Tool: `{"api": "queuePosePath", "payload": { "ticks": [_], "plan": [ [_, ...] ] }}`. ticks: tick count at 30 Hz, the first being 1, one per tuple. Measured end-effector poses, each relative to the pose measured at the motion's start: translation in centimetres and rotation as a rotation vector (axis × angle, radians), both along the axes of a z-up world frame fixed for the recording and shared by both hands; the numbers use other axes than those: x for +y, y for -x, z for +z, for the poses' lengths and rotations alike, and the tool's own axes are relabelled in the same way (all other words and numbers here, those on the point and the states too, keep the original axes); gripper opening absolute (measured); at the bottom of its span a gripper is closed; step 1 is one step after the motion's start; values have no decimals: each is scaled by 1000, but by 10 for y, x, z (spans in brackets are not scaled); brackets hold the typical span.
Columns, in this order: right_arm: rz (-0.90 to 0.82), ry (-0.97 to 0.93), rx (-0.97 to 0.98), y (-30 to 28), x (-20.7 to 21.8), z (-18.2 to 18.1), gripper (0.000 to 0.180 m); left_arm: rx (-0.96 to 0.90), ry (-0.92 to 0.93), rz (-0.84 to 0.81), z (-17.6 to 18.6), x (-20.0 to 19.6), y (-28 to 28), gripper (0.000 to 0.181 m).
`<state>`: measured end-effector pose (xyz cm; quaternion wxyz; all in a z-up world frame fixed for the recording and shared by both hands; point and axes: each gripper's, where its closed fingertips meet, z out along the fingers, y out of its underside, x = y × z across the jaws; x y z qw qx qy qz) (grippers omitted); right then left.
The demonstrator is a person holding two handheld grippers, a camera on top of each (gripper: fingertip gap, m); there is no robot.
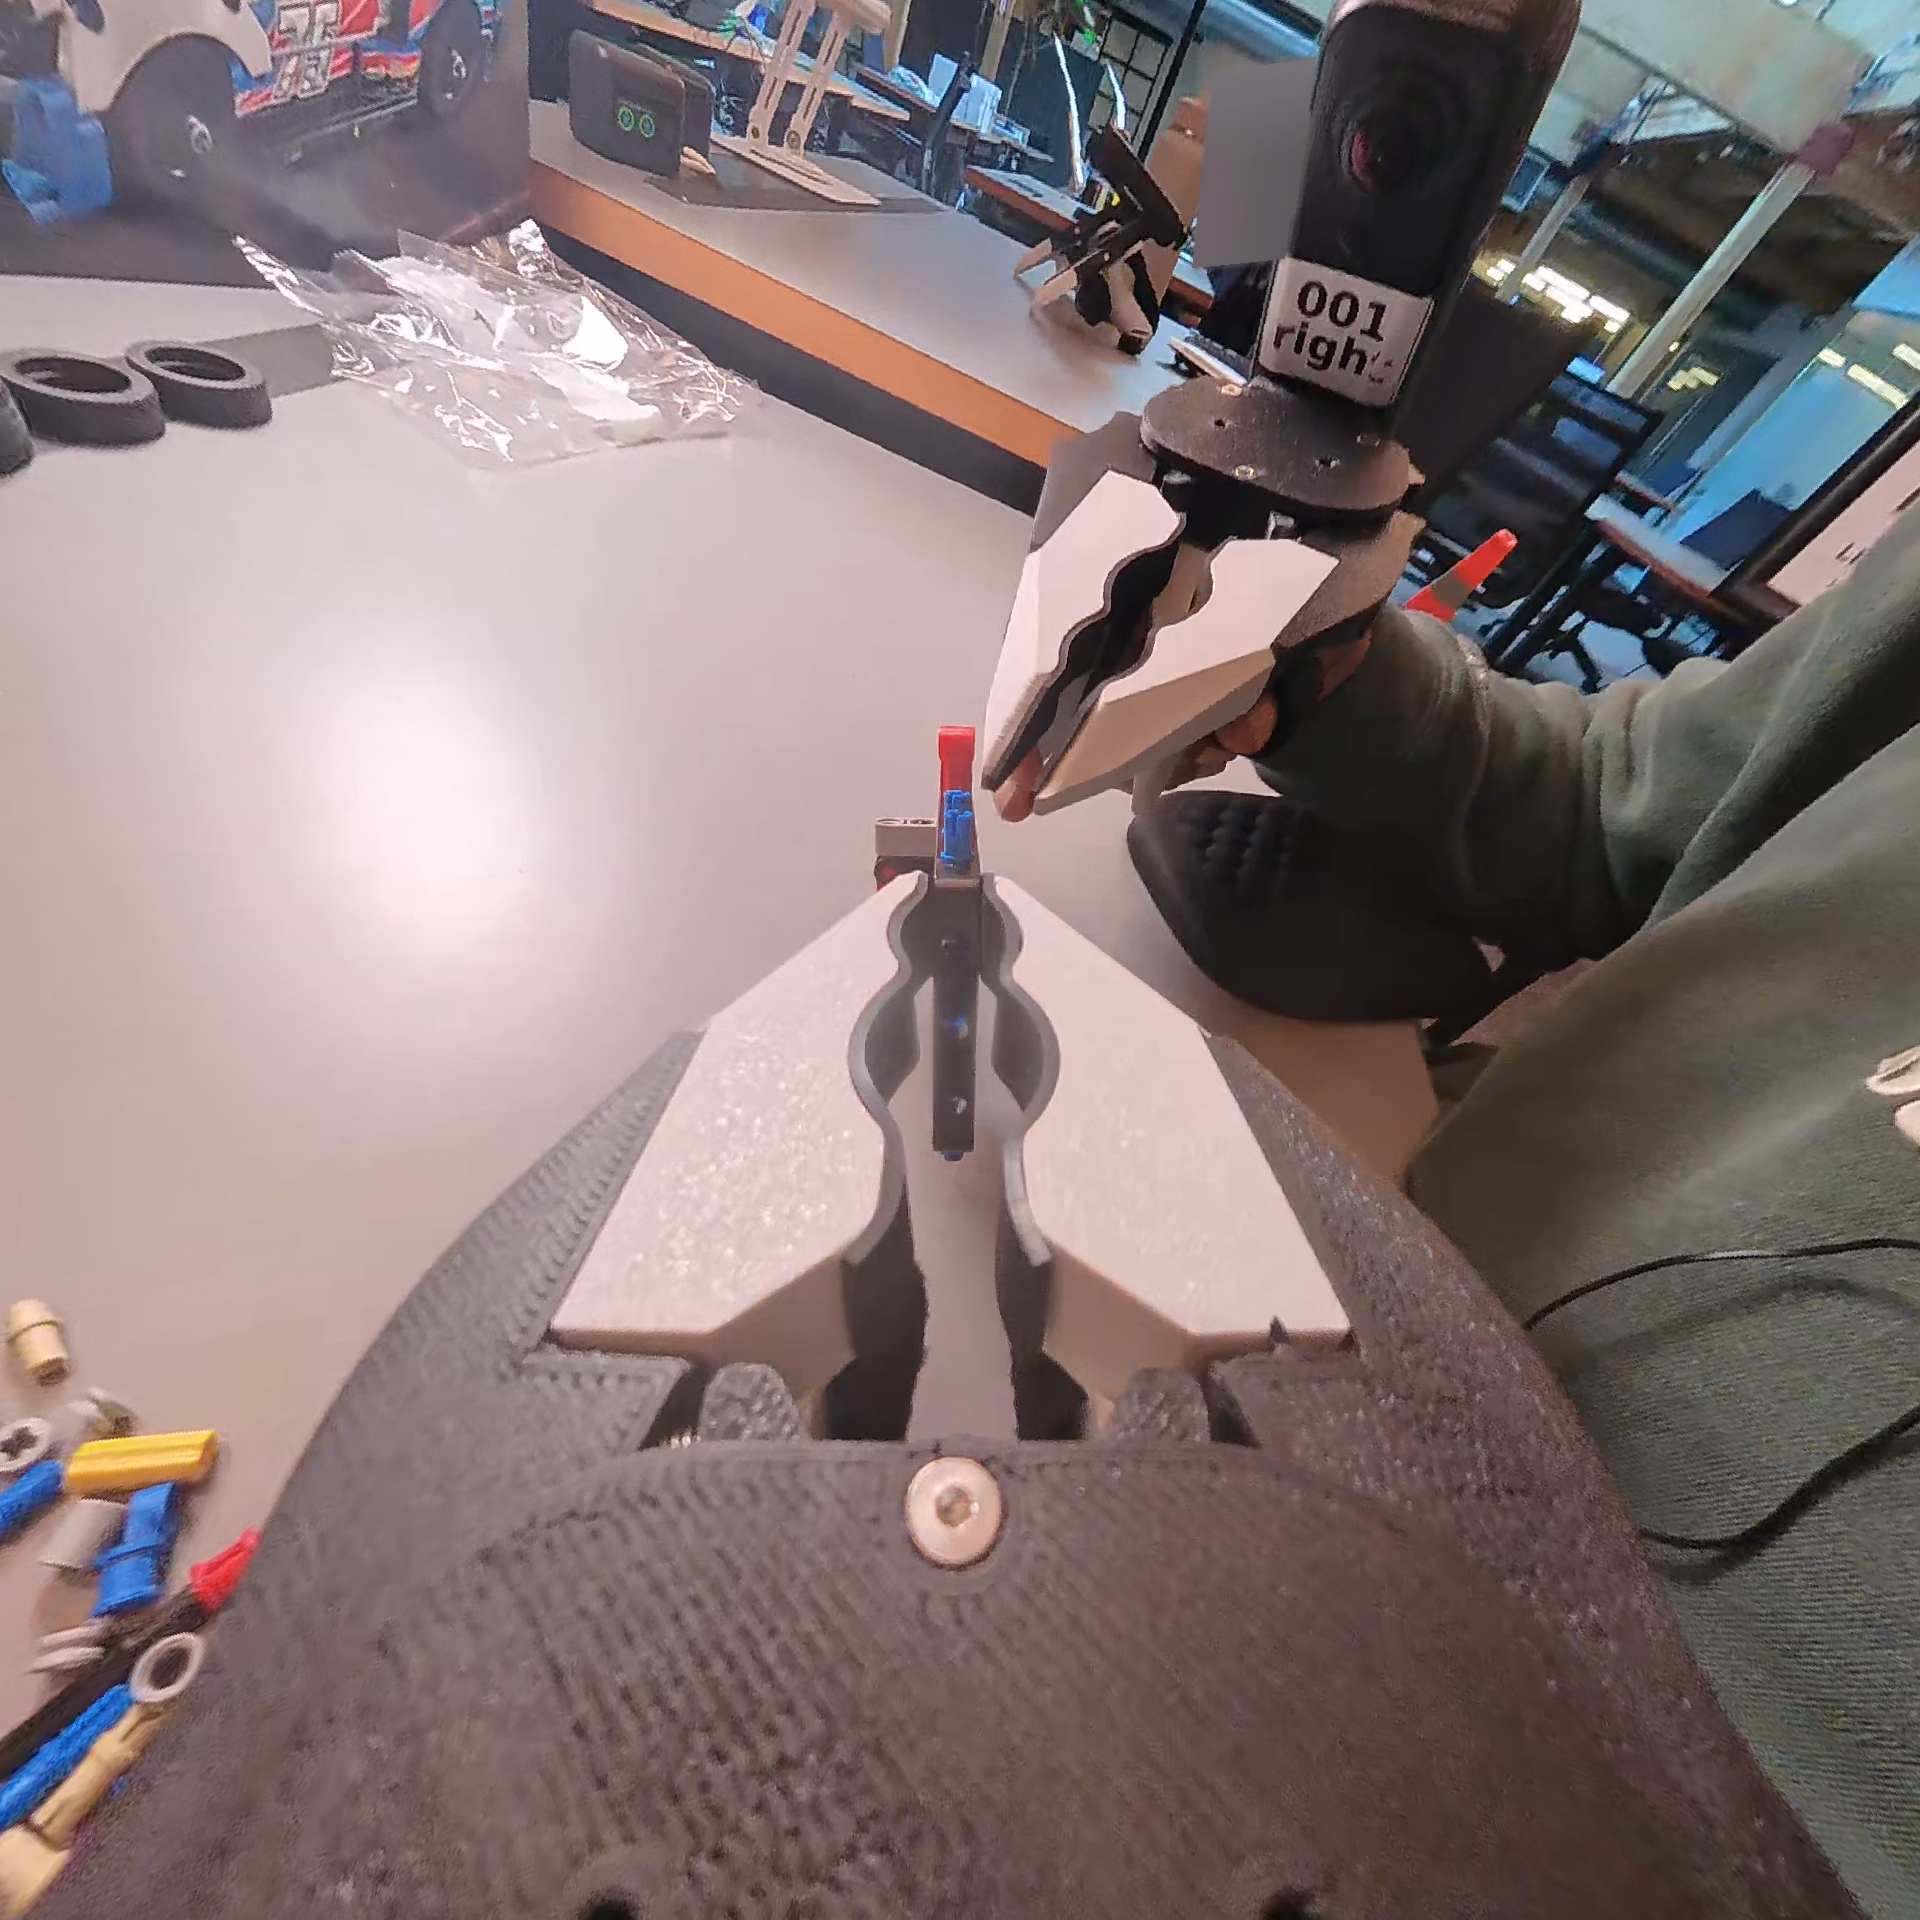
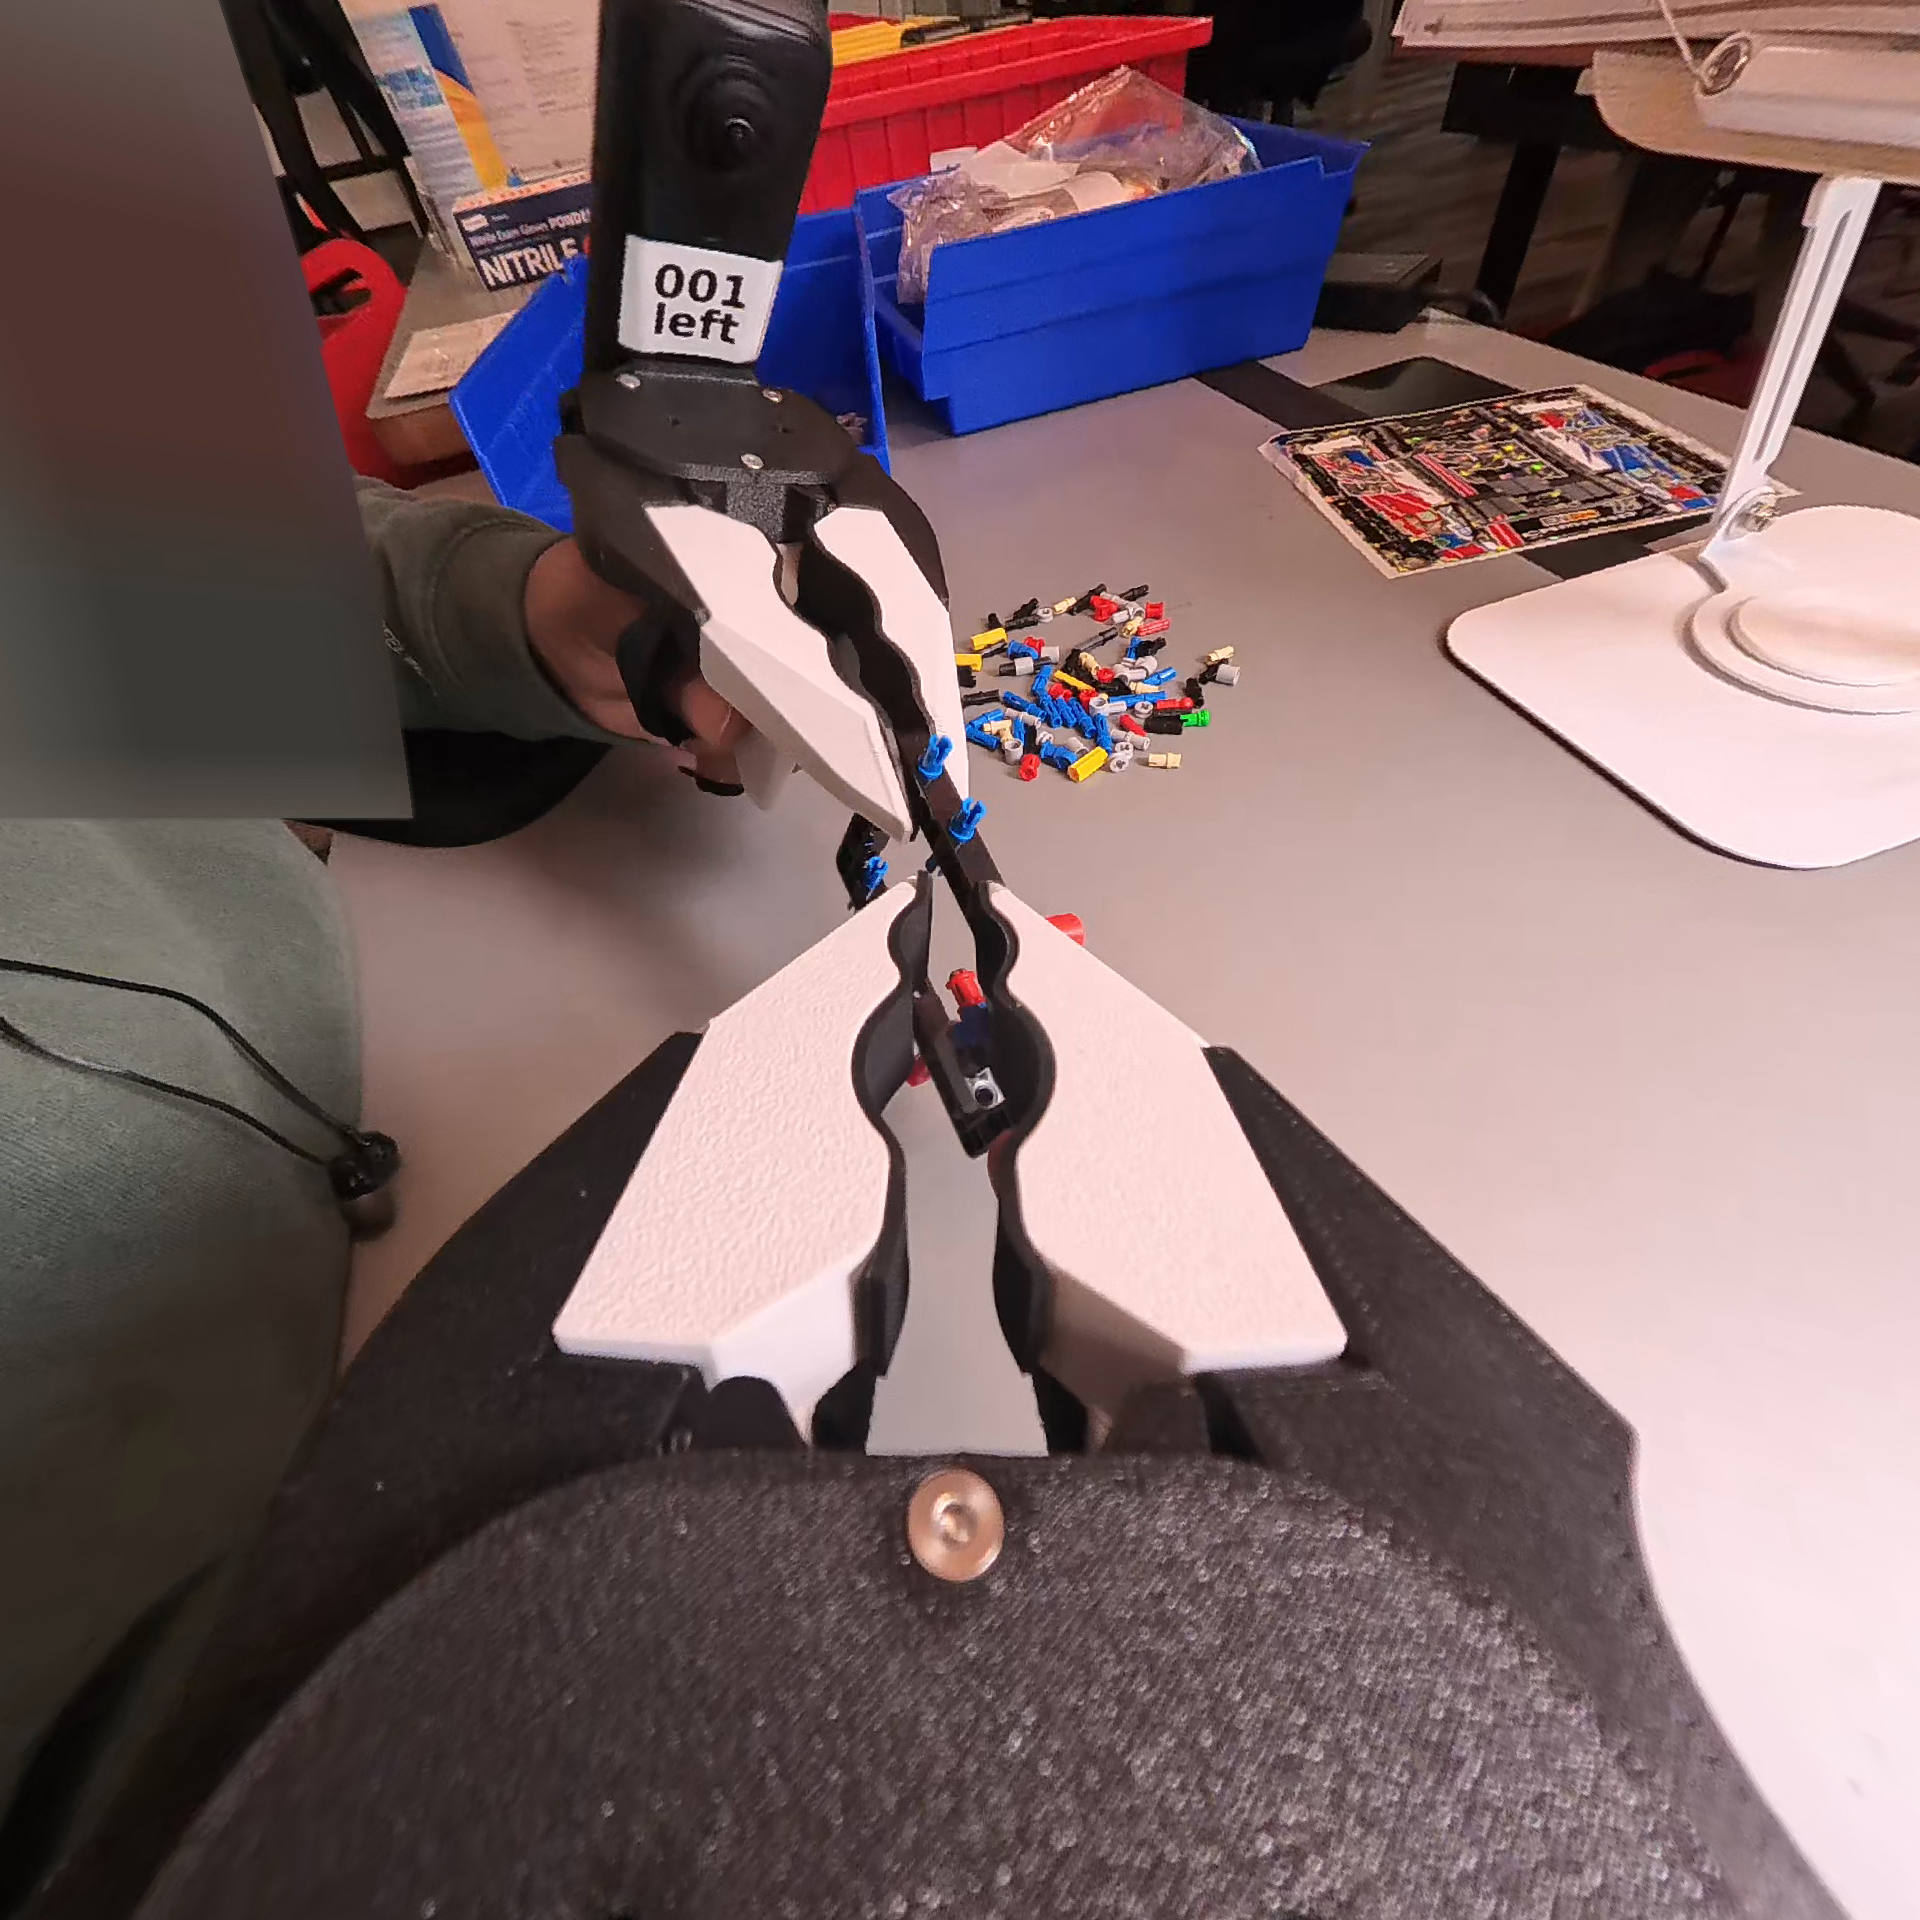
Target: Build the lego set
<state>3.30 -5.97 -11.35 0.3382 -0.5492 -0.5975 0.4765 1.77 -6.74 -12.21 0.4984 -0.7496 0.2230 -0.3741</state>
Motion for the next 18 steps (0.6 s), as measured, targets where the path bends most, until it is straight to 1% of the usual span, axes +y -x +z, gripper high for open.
{"api": "queuePosePath", "payload": {
  "ticks": [5, 14, 18],
  "plan": [
    [12, 22, 10, 1, -2, 1, 5, -86, 65, -9, 3, -1, -1, 6],
    [16, 86, 58, 0, 0, 13, 4, -256, 175, -32, 9, -3, 1, 6],
    [20, 87, 71, -2, 3, 19, 5, -282, 175, -44, 12, -4, 1, 6]
  ]
}}
